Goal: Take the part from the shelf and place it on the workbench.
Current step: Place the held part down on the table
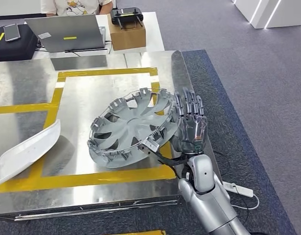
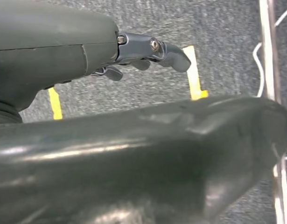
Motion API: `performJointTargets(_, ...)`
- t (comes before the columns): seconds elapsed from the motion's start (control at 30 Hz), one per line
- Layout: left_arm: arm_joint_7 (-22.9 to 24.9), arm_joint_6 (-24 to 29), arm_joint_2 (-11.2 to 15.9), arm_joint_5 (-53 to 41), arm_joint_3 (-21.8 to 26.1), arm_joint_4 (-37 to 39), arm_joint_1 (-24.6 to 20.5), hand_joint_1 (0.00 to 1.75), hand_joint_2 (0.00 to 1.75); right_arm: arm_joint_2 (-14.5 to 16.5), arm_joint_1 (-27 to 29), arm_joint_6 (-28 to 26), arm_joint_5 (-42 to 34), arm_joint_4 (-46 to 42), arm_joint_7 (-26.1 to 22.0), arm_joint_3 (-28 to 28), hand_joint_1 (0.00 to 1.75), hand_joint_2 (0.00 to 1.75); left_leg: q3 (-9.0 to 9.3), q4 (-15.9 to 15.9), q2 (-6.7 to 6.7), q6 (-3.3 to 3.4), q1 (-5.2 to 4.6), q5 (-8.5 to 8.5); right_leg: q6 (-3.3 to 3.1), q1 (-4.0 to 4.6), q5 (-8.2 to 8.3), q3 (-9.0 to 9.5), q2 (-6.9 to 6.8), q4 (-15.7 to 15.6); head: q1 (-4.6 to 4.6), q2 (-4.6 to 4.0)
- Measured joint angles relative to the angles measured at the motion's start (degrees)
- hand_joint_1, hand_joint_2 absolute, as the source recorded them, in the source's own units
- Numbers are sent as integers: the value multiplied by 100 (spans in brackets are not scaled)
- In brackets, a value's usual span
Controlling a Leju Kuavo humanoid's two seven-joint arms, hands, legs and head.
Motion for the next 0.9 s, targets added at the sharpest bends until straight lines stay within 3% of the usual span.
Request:
performJointTargets(0.03,1,0,-12,0,0,0,9,0,0,-12,21,3,1,12,0,1,0,175,18,-16,-1,-25,17,-25,-44,29,236,-1,2,-111,-4,1)
performJointTargets(0.07,1,0,-19,0,0,1,15,0,0,-20,34,7,0,23,2,1,0,175,13,-38,-2,-51,31,-42,-68,50,305,4,10,-121,-11,1)
performJointTargets(0.2,4,0,-26,-1,0,7,40,0,0,-23,51,18,1,58,5,-7,0,175,-116,-112,-7,-102,29,-20,-76,51,355,-91,11,-179,-13,2)
performJointTargets(0.27,8,0,-14,1,-1,11,91,0,0,-33,125,22,1,94,5,-8,0,175,-63,-100,-19,-110,8,47,-69,27,368,-49,-5,-182,-21,3)
performJointTargets(0.4,7,0,-11,2,-1,23,278,0,0,-116,365,22,1,261,3,-8,0,175,370,-180,-35,-123,-22,97,-77,-5,254,405,-21,-291,-28,5)
performJointTargets(0.47,8,0,-13,2,-1,24,260,0,0,-131,341,22,1,292,4,-8,0,175,453,-188,-31,-126,-32,21,-111,-10,96,537,-14,-365,-27,6)
performJointTargets(0.6,8,0,-13,1,-2,24,29,0,0,-95,66,20,3,216,-2,-7,0,175,465,-246,-13,-128,-18,-250,-134,16,-48,454,-9,-272,-27,5)
performJointTargets(0.9,9,0,-13,0,-2,24,-8,0,0,-88,-16,20,3,156,-2,-7,0,175,485,-237,-7,-145,-20,-232,-128,8,-9,465,-11,-252,-27,6)
